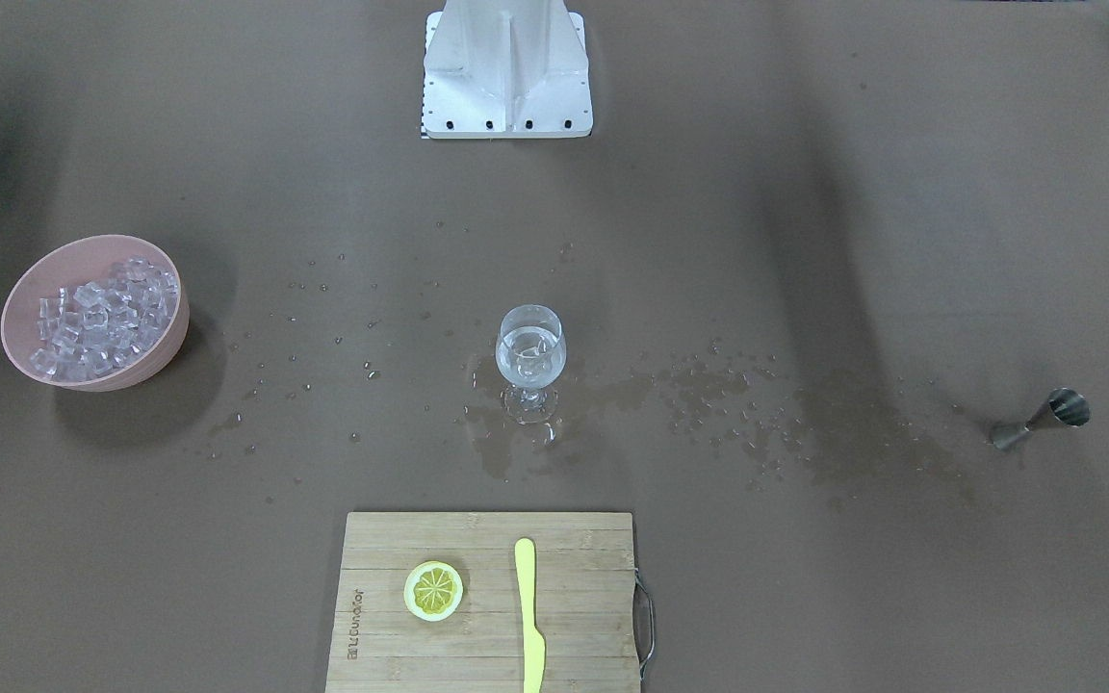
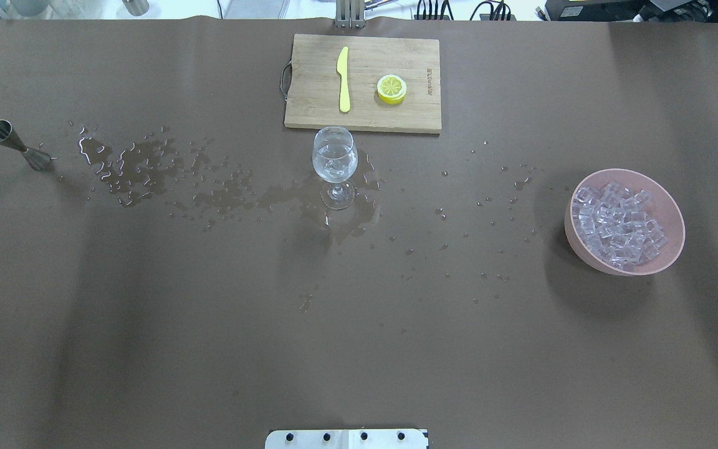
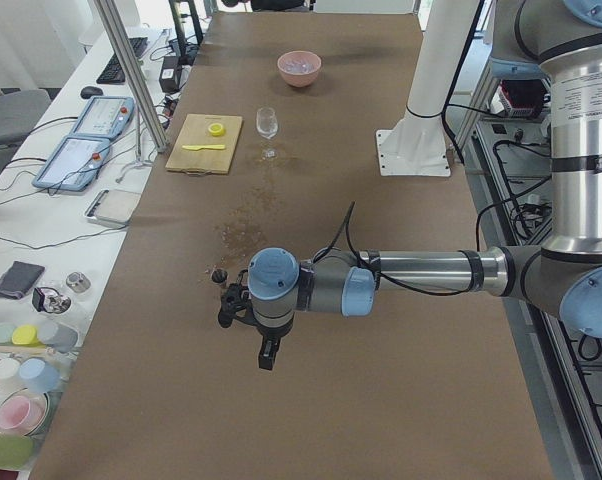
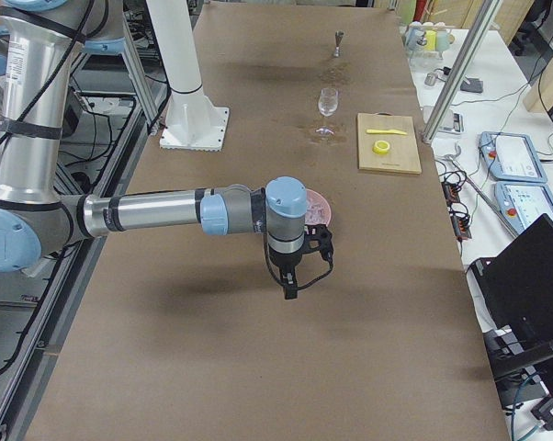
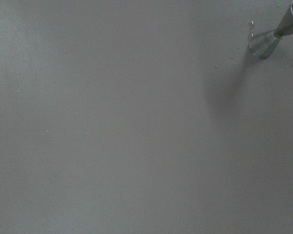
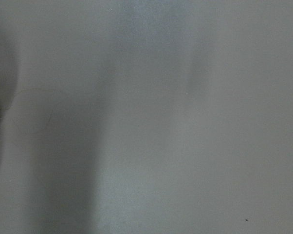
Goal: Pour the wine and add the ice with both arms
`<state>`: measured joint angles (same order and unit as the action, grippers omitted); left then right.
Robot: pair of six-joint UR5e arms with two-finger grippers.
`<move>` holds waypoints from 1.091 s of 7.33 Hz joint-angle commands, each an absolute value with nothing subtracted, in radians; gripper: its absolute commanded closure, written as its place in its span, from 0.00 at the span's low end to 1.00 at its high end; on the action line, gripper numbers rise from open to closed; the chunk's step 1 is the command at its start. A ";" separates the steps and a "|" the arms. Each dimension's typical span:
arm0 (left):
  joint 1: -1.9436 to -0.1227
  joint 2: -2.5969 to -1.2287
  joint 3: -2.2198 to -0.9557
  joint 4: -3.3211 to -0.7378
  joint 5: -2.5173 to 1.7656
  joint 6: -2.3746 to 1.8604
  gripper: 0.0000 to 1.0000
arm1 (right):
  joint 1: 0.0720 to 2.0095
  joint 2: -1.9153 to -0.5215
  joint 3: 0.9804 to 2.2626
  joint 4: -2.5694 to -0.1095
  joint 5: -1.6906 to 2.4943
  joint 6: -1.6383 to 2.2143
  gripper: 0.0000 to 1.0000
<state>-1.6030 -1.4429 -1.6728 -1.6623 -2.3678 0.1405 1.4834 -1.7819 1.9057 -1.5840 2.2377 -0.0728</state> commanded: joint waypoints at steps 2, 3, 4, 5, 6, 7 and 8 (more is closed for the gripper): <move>-1.603 -1.468 -1.597 -1.716 -2.367 0.141 0.02 | 1.483 -1.787 1.910 -1.585 2.240 -0.072 0.00; -1.603 -1.468 -1.560 -1.767 -2.368 0.146 0.02 | 1.483 -1.789 1.911 -1.585 2.246 -0.072 0.00; -1.603 -1.468 -1.537 -1.805 -2.367 0.144 0.02 | 1.483 -1.789 1.910 -1.585 2.278 -0.074 0.00; -1.603 -1.462 -1.536 -1.819 -2.367 0.144 0.02 | 1.483 -1.789 1.910 -1.585 2.283 -0.074 0.00; -1.603 -1.462 -1.537 -1.819 -2.367 0.146 0.02 | 1.483 -1.789 1.910 -1.585 2.284 -0.074 0.00; -1.603 -1.460 -1.540 -1.819 -2.368 0.146 0.02 | 1.483 -1.790 1.910 -1.585 2.284 -0.072 0.00; -1.603 -1.459 -1.543 -1.819 -2.368 0.146 0.02 | 1.483 -1.789 1.910 -1.585 2.284 -0.074 0.00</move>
<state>-1.6030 -1.4608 -1.5403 -1.8178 -2.3679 0.1455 1.4834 -1.7892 1.9099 -1.5846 2.2831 -0.0730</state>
